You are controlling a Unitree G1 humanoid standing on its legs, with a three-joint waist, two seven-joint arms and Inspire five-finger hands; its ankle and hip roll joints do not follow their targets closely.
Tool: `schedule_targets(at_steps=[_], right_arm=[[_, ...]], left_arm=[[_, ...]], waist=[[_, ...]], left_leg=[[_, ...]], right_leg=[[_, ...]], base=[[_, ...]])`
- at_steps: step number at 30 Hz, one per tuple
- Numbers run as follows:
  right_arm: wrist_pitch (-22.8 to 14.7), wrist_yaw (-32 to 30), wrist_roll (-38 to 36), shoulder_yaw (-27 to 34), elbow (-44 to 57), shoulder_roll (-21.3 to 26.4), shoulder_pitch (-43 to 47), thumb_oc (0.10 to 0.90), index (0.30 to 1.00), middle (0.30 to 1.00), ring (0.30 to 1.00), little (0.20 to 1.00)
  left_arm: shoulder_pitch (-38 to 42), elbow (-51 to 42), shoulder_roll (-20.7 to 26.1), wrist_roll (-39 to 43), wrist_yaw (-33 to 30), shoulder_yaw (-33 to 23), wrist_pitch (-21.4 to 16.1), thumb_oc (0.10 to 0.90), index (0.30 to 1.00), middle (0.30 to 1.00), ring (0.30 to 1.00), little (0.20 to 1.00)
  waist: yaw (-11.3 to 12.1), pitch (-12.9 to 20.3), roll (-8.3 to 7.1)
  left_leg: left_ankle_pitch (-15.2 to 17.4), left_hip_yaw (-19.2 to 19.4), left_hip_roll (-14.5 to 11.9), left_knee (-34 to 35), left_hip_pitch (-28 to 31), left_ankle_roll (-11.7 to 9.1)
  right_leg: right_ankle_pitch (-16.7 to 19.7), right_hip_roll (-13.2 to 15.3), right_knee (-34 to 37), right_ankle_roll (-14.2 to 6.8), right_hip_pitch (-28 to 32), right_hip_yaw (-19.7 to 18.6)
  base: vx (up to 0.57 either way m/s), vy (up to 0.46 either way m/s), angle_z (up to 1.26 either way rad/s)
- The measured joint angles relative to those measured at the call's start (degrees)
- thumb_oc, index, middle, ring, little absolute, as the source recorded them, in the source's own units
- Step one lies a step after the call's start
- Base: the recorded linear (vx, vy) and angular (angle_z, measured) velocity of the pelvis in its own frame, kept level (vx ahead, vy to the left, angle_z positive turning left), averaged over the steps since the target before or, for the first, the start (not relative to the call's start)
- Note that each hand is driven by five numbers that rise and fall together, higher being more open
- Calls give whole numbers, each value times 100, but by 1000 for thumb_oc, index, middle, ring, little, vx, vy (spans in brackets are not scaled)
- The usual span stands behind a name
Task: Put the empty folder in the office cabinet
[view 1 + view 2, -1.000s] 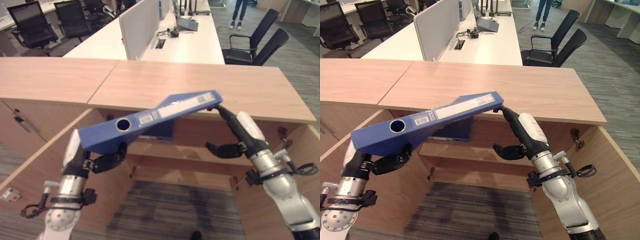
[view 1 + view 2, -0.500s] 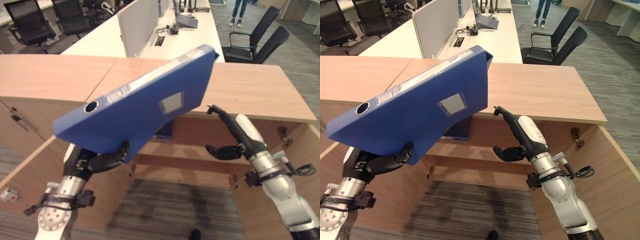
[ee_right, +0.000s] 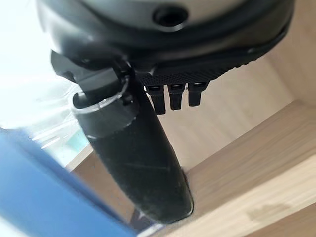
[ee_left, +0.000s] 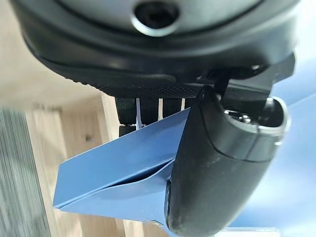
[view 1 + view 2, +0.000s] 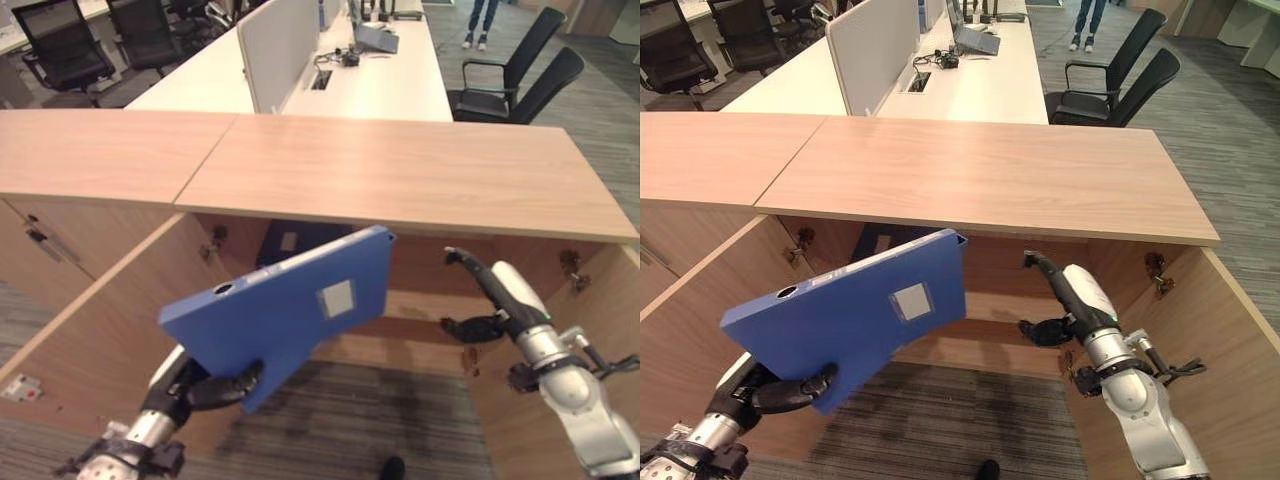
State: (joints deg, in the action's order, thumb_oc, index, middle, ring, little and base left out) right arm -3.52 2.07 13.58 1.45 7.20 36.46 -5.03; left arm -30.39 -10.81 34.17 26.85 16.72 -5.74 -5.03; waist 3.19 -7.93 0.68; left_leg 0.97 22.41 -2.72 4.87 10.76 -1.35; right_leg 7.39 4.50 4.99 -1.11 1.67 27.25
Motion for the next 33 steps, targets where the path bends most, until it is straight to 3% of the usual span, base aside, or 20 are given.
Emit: schedule_targets(at_steps=[5, 11, 15, 18, 22, 33], right_arm=[[31, -367, 107, 263, -107, 8, 31, 800, 900, 900, 900, 900], [37, -424, 209, 357, -104, 31, 49, 800, 900, 900, 900, 900], [42, -336, 178, 393, -4, 33, 47, 800, 900, 900, 900, 900], [36, 6, -317, 378, 498, 71, 55, 800, 900, 900, 900, 900], [-82, 592, -817, 167, 1070, 698, 302, 800, 900, 900, 900, 900], [-33, 1474, -1225, -447, 1113, 1575, 861, 800, 900, 900, 900, 900]], left_arm=[[165, -2, 303, 227, 273, 319, 95, 400, 300, 300, 300, 300], [241, -2, 572, 72, 277, 316, 115, 400, 300, 300, 300, 300], [240, 10, 611, -1139, 224, 288, 110, 400, 300, 300, 300, 300], [295, 18, 612, -2326, 131, 119, 90, 400, 300, 300, 300, 300], [657, 205, 607, -3675, -122, -163, 53, 400, 300, 300, 300, 300], [1117, 434, 500, -5407, -760, -362, -132, 400, 300, 300, 300, 300]], waist=[[-72, 8, 17], [-157, 13, 48], [-141, 19, 82], [-145, 19, 82], [-132, 26, 51], [-125, 75, -125]], left_leg=[[0, 21, -7, 0, 12, 0], [0, 44, -8, 0, 23, 0], [-2, 42, -9, -1, 23, -2], [-3, 62, -14, -1, 26, -3], [-4, 85, -8, -1, 38, -4], [-4, 98, -13, -3, 40, -5]], right_leg=[[1, -13, 0, 1, 0, -21], [3, -15, 0, 4, 0, -35], [4, -18, 0, 6, 0, -37], [7, -26, -1, 10, -6, -52], [21, -25, -2, 25, -6, -76], [26, -39, -2, 31, -15, -96]], base=[[0, 4, -2], [-1, -1, -1], [0, 0, 0], [-2, -13, -3], [0, 0, 0], [0, 0, 0]])
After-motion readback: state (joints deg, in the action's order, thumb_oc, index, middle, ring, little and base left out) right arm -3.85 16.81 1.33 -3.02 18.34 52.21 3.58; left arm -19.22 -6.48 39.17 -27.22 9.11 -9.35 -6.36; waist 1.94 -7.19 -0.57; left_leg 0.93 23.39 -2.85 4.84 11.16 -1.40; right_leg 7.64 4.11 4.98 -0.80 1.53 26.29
